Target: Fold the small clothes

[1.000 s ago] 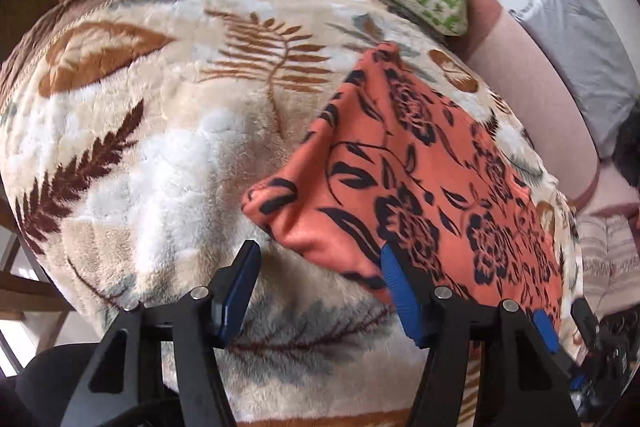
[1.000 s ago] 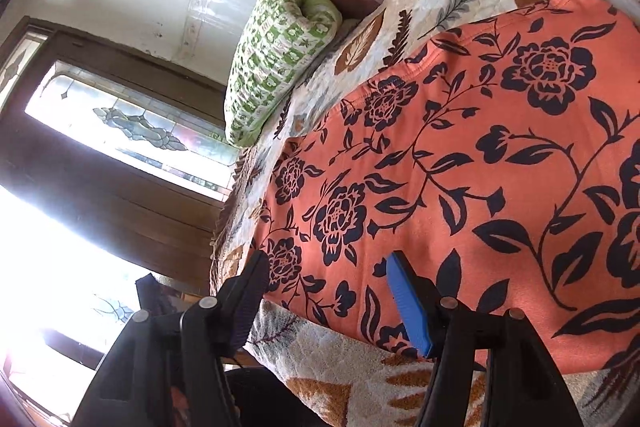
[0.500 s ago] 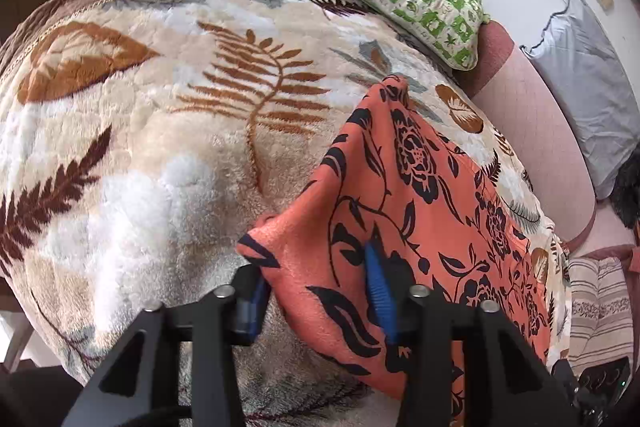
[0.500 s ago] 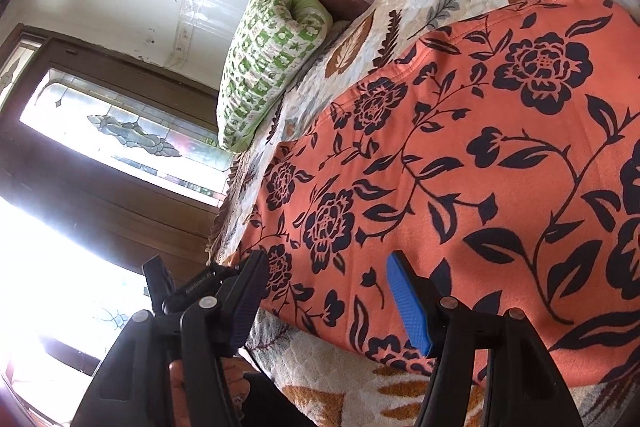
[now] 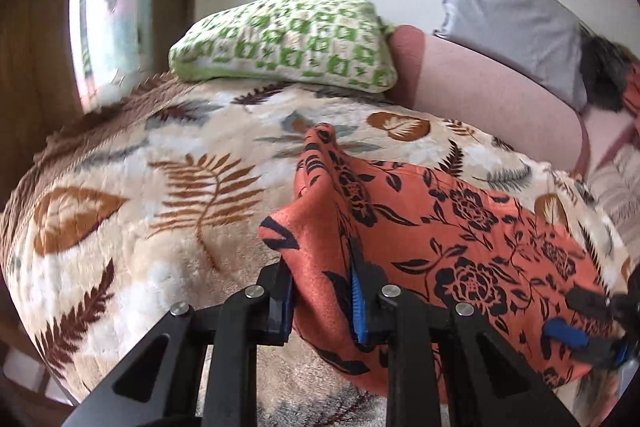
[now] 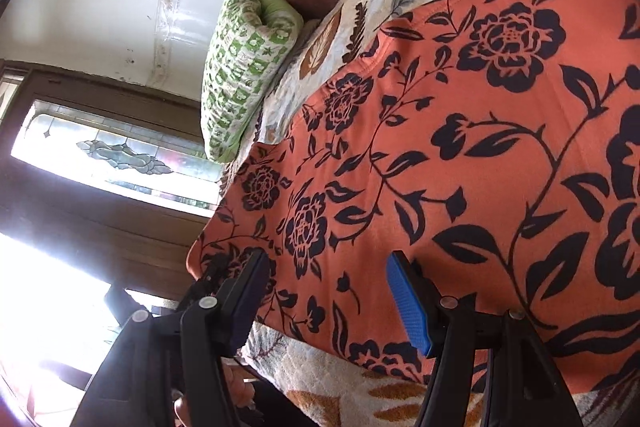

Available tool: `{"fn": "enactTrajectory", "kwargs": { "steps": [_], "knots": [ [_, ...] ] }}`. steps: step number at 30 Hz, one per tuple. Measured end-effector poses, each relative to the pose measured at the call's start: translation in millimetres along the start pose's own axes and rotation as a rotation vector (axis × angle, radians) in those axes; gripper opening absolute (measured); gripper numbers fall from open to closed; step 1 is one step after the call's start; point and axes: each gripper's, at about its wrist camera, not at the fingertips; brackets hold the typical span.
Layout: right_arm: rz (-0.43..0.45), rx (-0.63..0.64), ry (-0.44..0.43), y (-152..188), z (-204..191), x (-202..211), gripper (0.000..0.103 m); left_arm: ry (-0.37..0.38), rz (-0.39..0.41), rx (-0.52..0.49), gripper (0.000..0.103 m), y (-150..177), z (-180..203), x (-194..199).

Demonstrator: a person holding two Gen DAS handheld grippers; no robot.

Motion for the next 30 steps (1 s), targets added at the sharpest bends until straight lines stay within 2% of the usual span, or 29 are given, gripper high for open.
{"fn": "enactTrajectory", "kwargs": {
  "steps": [3,5,7,9,12,16,19,23,26,30],
  "knots": [
    [-0.028,0.0,0.0,-5,-1,-2,0.065,-0.035,0.069,-0.091,0.023,3,15,8],
    [-0.059,-0.029,-0.004,-15,-1,-1,0.065,-0.024,0.106,-0.132,0.023,5,25,15],
    [-0.077,0.002,0.046,-30,-9,-1,0.067,-0.019,0.145,-0.185,0.023,9,38,23],
    [-0.127,0.009,0.077,-53,-21,-7,0.069,-0.001,0.204,-0.251,0.018,16,53,36],
    [-0.225,0.034,0.138,-89,-53,-29,0.069,0.06,0.256,-0.326,0.017,26,73,50],
    [-0.357,0.189,0.241,-109,-113,-74,0.073,0.098,0.234,-0.348,0.016,31,83,49],
    [-0.418,0.244,0.285,-118,-140,-114,0.073,0.1,0.218,-0.328,0.016,28,81,46],
    [-0.491,0.24,0.327,-122,-143,-171,0.073,0.104,0.208,-0.315,0.016,27,75,47],
    [-0.524,0.186,0.356,-124,-131,-207,0.073,0.103,0.211,-0.316,0.016,29,71,46],
    [-0.614,0.233,0.423,-119,-130,-252,0.073,0.115,0.209,-0.315,0.016,28,68,44]
  ]
}}
Point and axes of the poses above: each gripper's, at about its wrist camera, not at the fingertips, and x roughly against the way its jaws point, z to its right, y to its underside, and after that the axes turned 14 degrees about -y, right-handed
